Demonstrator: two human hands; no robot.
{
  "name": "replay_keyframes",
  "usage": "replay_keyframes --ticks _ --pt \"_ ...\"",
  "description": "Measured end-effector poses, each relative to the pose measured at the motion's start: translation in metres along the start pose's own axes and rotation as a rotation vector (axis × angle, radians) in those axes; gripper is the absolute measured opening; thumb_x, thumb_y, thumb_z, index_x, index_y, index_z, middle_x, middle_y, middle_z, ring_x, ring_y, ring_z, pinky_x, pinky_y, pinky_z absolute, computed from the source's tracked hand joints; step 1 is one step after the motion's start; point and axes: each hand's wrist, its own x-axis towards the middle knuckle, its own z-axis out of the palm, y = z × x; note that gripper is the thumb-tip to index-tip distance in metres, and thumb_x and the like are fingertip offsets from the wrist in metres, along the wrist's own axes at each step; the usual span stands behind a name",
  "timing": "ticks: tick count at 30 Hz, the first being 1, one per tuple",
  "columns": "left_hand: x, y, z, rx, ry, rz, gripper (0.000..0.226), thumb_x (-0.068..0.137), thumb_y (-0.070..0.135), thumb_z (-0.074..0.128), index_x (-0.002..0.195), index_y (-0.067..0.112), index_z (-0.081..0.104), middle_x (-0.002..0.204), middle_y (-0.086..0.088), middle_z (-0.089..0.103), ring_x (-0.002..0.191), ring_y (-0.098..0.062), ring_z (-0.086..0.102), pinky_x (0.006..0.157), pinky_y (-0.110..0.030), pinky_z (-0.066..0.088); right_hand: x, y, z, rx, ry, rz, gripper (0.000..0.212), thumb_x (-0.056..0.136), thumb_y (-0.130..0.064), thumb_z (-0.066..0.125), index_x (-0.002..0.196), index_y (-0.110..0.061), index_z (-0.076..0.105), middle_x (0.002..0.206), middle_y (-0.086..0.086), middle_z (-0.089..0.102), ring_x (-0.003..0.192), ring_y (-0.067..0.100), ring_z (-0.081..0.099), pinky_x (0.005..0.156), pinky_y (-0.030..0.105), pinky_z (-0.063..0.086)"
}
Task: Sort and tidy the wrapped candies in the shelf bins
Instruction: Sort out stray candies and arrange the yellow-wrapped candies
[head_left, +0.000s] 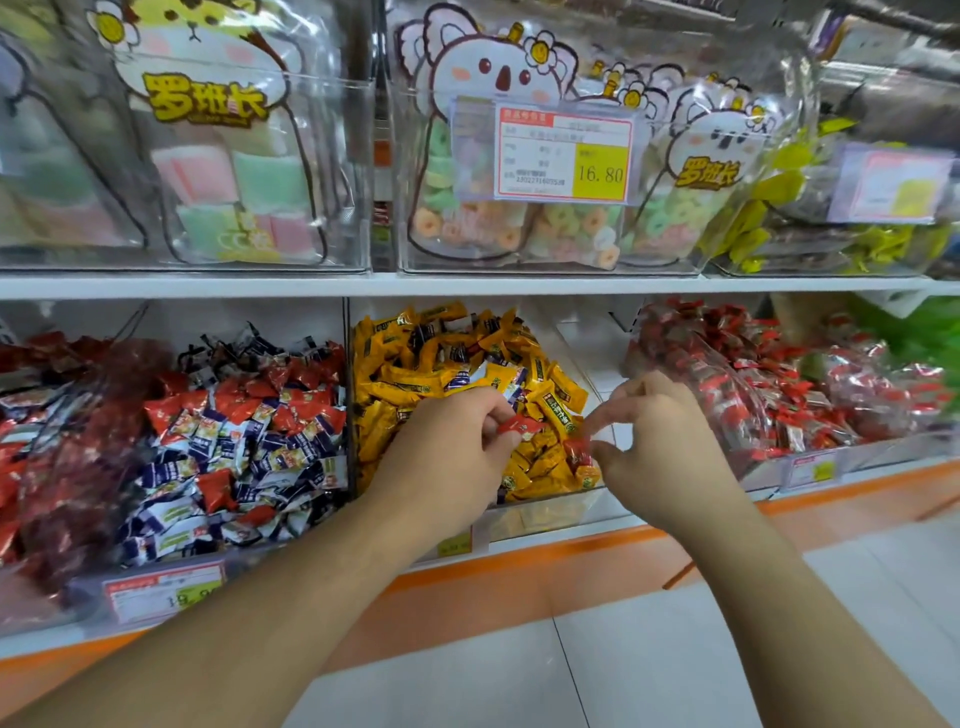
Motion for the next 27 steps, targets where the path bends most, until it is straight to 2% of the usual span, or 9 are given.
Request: replay_keyframes --ticks 3,6,9,11,15,18,23,25,27 --pt "-0.001 0.001 0.000 0.002 -0.010 -0.004 0.007 0.099 0.032 0.067 0.104 0.029 0.070 0.084 0.016 0.064 0.079 -0.002 0.061 0.066 -0.019 0.051 0.002 -0.002 0.009 -0.100 -0.027 -0.003 0.021 0.087 -0.022 0.079 0.101 -0.037 0.082 0.133 -0.004 0.052 0.122 0.020 0.034 0.094 0.028 0.031" --pt "-0.002 0.001 -0.001 -0.003 -0.016 -0.014 0.006 0.098 0.032 0.068 0.103 0.030 0.070 0.084 0.017 0.064 0.079 -0.001 0.061 0.065 -0.017 0.051 0.002 -0.001 0.015 -0.116 -0.066 0.018 0.030 0.089 -0.023 0.076 0.113 -0.040 0.079 0.151 -0.003 0.045 0.132 0.023 0.029 0.106 0.032 0.035" --pt "-0.002 0.001 -0.001 -0.006 -0.019 -0.026 0.004 0.098 0.032 0.068 0.102 0.032 0.070 0.082 0.018 0.064 0.078 0.000 0.061 0.064 -0.016 0.048 0.002 0.002 0.020 -0.071 -0.095 0.025 0.035 0.090 -0.018 0.075 0.116 -0.042 0.077 0.157 -0.004 0.041 0.135 0.024 0.029 0.109 0.038 0.039" --pt "-0.003 0.002 0.000 -0.004 -0.019 -0.034 0.004 0.098 0.032 0.068 0.101 0.032 0.070 0.082 0.019 0.063 0.077 0.001 0.060 0.063 -0.015 0.046 0.001 0.004 0.022 -0.034 -0.099 0.026 0.029 0.090 -0.017 0.075 0.107 -0.040 0.080 0.156 -0.005 0.044 0.135 0.024 0.030 0.107 0.038 0.040" --pt "-0.004 0.004 0.001 -0.005 -0.012 -0.041 0.005 0.098 0.034 0.068 0.102 0.033 0.070 0.082 0.019 0.064 0.078 0.001 0.061 0.063 -0.016 0.047 0.001 0.007 0.026 0.057 -0.045 0.033 0.021 0.088 -0.010 0.076 0.083 -0.030 0.079 0.147 -0.005 0.052 0.134 0.023 0.034 0.093 0.030 0.032" --pt "-0.003 0.004 0.000 -0.024 -0.008 -0.046 0.004 0.097 0.035 0.069 0.100 0.033 0.070 0.082 0.018 0.065 0.081 0.005 0.060 0.058 -0.008 0.044 0.002 0.007 0.020 0.162 0.034 0.038 0.019 0.087 -0.012 0.079 0.077 -0.028 0.075 0.130 -0.010 0.059 0.131 0.020 0.040 0.094 0.027 0.025" --pt "-0.004 0.003 -0.007 -0.038 0.061 -0.069 0.003 0.098 0.033 0.069 0.101 0.032 0.070 0.084 0.017 0.069 0.079 0.003 0.064 0.066 -0.011 0.050 0.002 -0.010 -0.001 0.400 0.200 0.050 0.016 0.087 -0.022 0.081 0.081 -0.033 0.072 0.108 -0.011 0.062 0.105 0.012 0.057 0.090 0.041 0.050" --pt "-0.005 0.003 -0.012 -0.056 0.090 -0.077 0.003 0.097 0.032 0.071 0.099 0.031 0.070 0.086 0.017 0.070 0.081 0.003 0.065 0.068 -0.012 0.052 -0.001 -0.020 -0.007 0.621 0.111 0.035 0.015 0.088 -0.019 0.080 0.081 -0.030 0.073 0.092 -0.003 0.073 0.086 0.024 0.066 0.079 0.050 0.057" --pt "-0.008 0.002 -0.019 -0.100 0.087 -0.088 0.003 0.095 0.031 0.072 0.099 0.032 0.071 0.087 0.017 0.073 0.082 0.004 0.067 0.071 -0.014 0.055 -0.006 -0.035 -0.010 0.786 -0.018 0.008 0.012 0.089 -0.016 0.080 0.084 -0.025 0.075 0.078 0.013 0.074 0.077 0.043 0.064 0.071 0.054 0.055"
